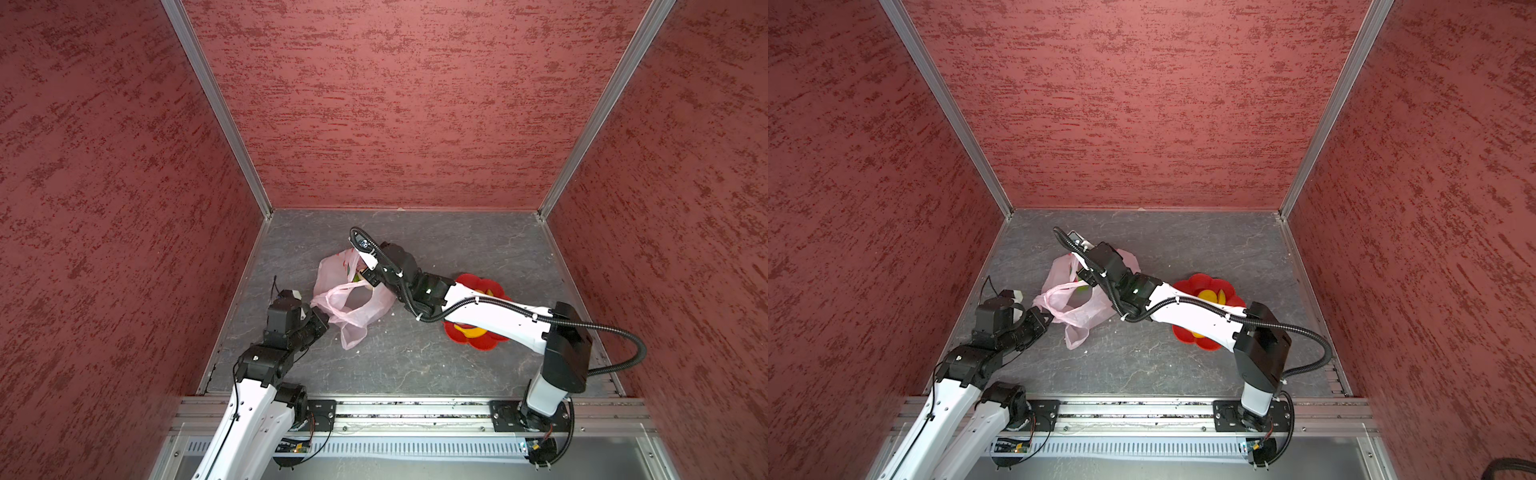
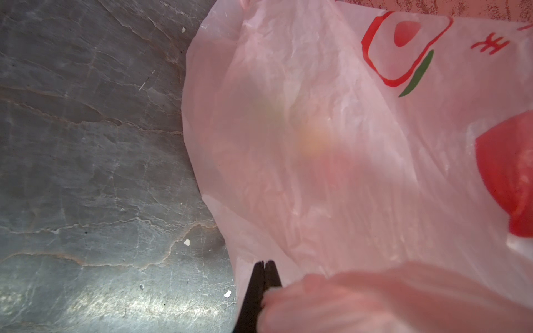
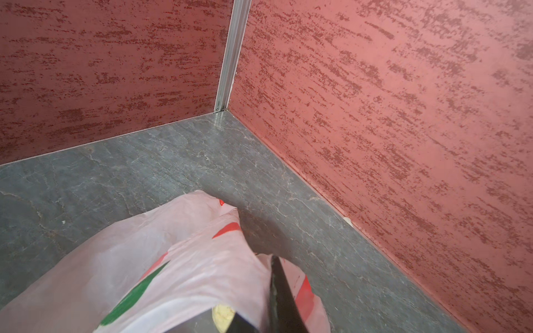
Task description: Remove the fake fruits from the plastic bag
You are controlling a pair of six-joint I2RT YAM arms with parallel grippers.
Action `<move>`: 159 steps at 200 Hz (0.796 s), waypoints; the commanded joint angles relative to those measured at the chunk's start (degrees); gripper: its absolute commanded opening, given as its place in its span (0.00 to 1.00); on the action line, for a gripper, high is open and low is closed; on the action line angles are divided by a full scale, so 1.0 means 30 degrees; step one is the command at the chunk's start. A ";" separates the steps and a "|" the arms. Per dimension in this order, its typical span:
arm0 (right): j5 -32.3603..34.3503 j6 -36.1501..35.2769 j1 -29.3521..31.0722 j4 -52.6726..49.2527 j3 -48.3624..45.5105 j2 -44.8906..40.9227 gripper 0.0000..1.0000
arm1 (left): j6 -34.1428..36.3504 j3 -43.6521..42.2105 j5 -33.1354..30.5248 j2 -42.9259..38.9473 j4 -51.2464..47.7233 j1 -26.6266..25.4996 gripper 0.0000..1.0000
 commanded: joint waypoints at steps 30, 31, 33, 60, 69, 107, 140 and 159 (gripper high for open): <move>-0.1023 -0.1470 -0.1126 0.1624 0.1428 0.0906 0.09 | -0.0003 0.1044 0.0058 0.1444 0.2005 0.0185 0.00; -0.1100 -0.1444 -0.1176 0.1617 0.1452 0.0924 0.09 | 0.0016 0.1055 0.0054 0.1506 0.2042 0.0185 0.00; -0.1231 -0.1395 -0.1287 0.1613 0.1529 0.0952 0.09 | 0.0030 0.1144 0.0037 0.1575 0.2120 0.0185 0.00; -0.3019 -0.1216 -0.2536 0.1275 0.3041 0.1606 0.09 | 0.0349 0.2026 -0.0097 0.2719 0.2935 0.0294 0.00; -0.3674 -0.1156 -0.2920 0.0851 0.3811 0.1891 0.09 | 0.0439 0.2345 -0.0043 0.3079 0.3211 0.0366 0.00; -0.5091 -0.1393 -0.3826 0.0648 0.5253 0.2652 0.09 | 0.0812 0.3619 0.0059 0.4092 0.4178 0.0646 0.00; -0.6239 -0.1098 -0.3804 0.0259 0.4275 0.2053 0.09 | 0.0741 0.3689 0.0344 0.3704 0.3861 0.0664 0.00; -0.7026 -0.0617 -0.3612 -0.0312 0.2939 0.1189 0.09 | 0.0643 0.3340 0.0176 0.2893 0.2826 0.0683 0.00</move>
